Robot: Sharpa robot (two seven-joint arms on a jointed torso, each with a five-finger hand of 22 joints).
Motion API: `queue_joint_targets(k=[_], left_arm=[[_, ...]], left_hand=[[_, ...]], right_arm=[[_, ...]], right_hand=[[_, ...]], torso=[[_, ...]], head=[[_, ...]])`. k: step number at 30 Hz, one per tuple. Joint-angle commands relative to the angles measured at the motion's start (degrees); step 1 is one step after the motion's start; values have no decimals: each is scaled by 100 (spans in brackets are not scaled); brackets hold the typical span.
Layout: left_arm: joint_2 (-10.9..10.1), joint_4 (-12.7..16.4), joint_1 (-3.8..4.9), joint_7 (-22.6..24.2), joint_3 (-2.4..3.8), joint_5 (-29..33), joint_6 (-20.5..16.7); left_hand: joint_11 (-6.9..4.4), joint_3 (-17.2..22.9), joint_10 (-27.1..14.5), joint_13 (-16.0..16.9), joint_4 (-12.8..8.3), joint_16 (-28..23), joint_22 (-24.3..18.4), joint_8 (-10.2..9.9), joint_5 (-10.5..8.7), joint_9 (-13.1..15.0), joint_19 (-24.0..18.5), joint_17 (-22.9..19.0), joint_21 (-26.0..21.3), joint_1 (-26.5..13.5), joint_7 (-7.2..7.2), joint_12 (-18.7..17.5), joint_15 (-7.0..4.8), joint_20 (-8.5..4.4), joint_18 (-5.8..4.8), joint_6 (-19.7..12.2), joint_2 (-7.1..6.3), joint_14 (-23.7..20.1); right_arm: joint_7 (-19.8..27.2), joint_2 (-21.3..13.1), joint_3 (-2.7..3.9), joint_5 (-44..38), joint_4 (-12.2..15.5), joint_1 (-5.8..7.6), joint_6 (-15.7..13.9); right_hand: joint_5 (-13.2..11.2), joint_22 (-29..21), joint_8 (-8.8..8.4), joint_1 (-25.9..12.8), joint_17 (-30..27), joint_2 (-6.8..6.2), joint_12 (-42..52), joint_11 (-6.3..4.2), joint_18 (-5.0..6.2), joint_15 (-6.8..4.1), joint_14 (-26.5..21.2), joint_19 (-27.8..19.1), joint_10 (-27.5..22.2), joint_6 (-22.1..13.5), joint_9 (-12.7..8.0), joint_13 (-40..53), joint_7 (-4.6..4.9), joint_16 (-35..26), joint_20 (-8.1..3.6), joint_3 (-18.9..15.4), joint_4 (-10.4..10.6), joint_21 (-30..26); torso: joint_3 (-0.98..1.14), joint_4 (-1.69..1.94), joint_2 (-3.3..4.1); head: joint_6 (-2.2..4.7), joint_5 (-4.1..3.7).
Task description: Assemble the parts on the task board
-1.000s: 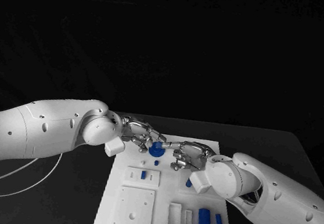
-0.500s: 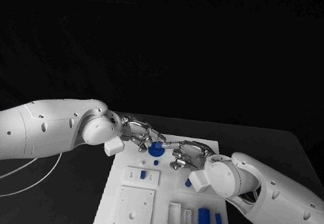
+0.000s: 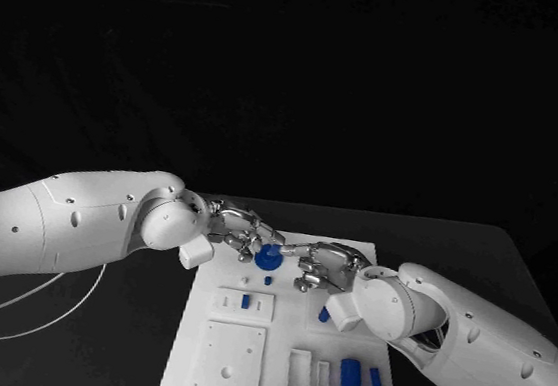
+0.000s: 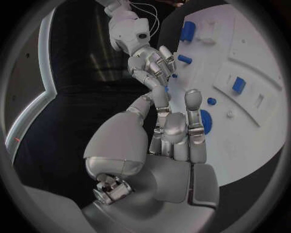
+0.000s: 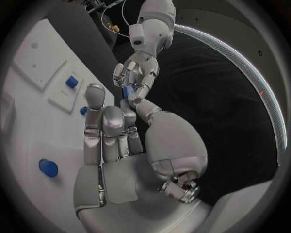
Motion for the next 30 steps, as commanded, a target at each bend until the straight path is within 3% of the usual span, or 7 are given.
queue_joint_targets(k=[1,5,7,11,12,19,30], left_arm=[[49,41,-16,72,-8,192,24],[49,33,-16,112,-8,251,-67],[49,30,-16,125,-8,270,-95],[51,26,-16,148,-8,295,-139],[52,25,-16,153,-8,300,-147],[58,18,-16,194,-8,326,-240],[16,2,-16,363,-8,339,-461]], left_hand=[[36,-349,-24,30,238,-45,64,-244,-423,-551,-2,-62,-43,-66,95,62,9,-41,-61,-106,-3,-26],[84,-678,-89,59,462,-72,60,-358,-992,-1056,-9,-121,-81,-117,203,107,50,-3,-38,-200,-39,-57],[108,-772,-106,70,542,-70,62,-381,-1012,-1321,-7,-130,-93,-109,267,132,71,19,-20,-306,-43,-63],[133,-939,-136,71,649,-63,76,-183,-1060,-1992,1,-156,-121,-41,312,167,91,43,5,-420,-62,-81],[160,-993,-156,68,698,-74,74,130,-1052,-2642,-3,-185,-160,40,300,204,93,70,42,-493,-48,-113],[159,-1012,-165,54,724,-47,85,201,-1093,-2791,5,-197,-148,-29,373,207,114,66,22,-684,-112,-97],[190,-965,-214,54,829,-24,86,235,-1141,-3531,7,-221,-144,-61,459,266,150,107,67,-971,-231,-103]], right_arm=[[206,37,16,-59,41,17,216],[206,33,16,-74,39,17,231],[207,32,16,-81,39,17,237],[208,30,16,-91,45,17,254],[207,30,16,-94,47,17,259],[207,31,16,-112,44,17,288],[256,5,16,-132,51,16,259]], right_hand=[[-20,7,22,-39,7,24,-37,-14,-51,-34,11,195,14,257,16,8,-127,-15,-42,6,-38,-4],[-9,18,21,-46,9,30,-33,-17,-54,-35,11,196,23,261,22,21,-130,-17,-44,1,-52,-2],[-9,18,21,-46,9,30,-33,-17,-54,-35,11,196,23,261,22,21,-130,-17,-44,1,-52,-2],[-8,22,21,-49,9,30,-33,-18,-55,-35,10,194,26,268,25,27,-131,-19,-44,-1,-63,-6],[-1,23,21,-49,14,30,-29,-20,-55,-36,12,193,31,273,26,35,-132,-13,-45,-3,-71,-12],[18,44,21,-57,17,39,-31,-23,-58,-37,12,197,40,283,31,51,-135,-15,-47,-18,-98,-6],[103,58,20,-74,18,35,-31,-28,-59,-40,12,200,50,292,32,70,-137,-19,-49,-36,-118,-14]], torso=[[-2,2,1],[-4,4,2],[-5,5,2],[-4,5,2],[-4,4,1],[-3,3,1],[1,0,1]], head=[[-1,-1],[-7,-5],[-5,-5],[-8,-9],[-10,-9],[-12,-5],[-10,-7]])
